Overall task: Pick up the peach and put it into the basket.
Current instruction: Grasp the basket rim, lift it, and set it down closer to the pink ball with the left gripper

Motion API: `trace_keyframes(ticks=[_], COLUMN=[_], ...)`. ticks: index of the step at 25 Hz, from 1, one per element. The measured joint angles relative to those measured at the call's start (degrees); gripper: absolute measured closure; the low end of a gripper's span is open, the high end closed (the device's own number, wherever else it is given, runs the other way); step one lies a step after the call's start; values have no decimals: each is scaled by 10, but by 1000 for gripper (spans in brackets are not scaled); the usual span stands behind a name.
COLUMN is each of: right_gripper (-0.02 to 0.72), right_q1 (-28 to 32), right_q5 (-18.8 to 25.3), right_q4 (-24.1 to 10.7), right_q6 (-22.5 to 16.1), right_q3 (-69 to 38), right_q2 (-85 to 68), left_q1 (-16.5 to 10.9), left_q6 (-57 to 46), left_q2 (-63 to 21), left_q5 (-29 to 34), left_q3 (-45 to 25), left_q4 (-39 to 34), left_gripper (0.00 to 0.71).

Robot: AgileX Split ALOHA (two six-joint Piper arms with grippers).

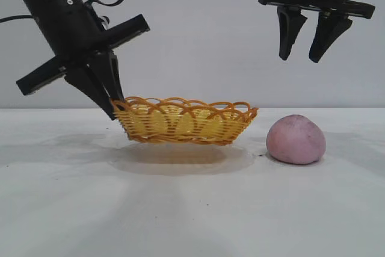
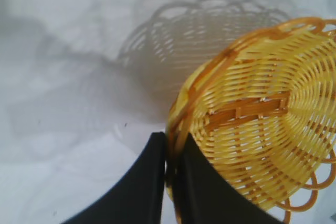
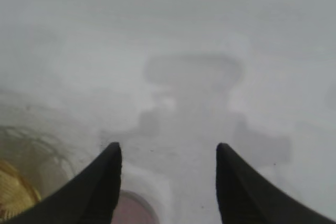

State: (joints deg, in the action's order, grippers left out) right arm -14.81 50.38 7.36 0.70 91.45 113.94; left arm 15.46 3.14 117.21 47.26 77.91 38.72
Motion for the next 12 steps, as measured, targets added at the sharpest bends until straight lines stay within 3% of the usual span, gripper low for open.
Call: trace_keyframes(ticks=[12], right_gripper=[334], right_q1=[0], right_q5=[0], right_q4=[0], right_q6=[0], right_q3=[0], right_q2=[0], left_q1=[0], left_q6=[0], left_q2=[21], left_q5=[-8], left_q3=[0], left_q4=[6], left_gripper=[710])
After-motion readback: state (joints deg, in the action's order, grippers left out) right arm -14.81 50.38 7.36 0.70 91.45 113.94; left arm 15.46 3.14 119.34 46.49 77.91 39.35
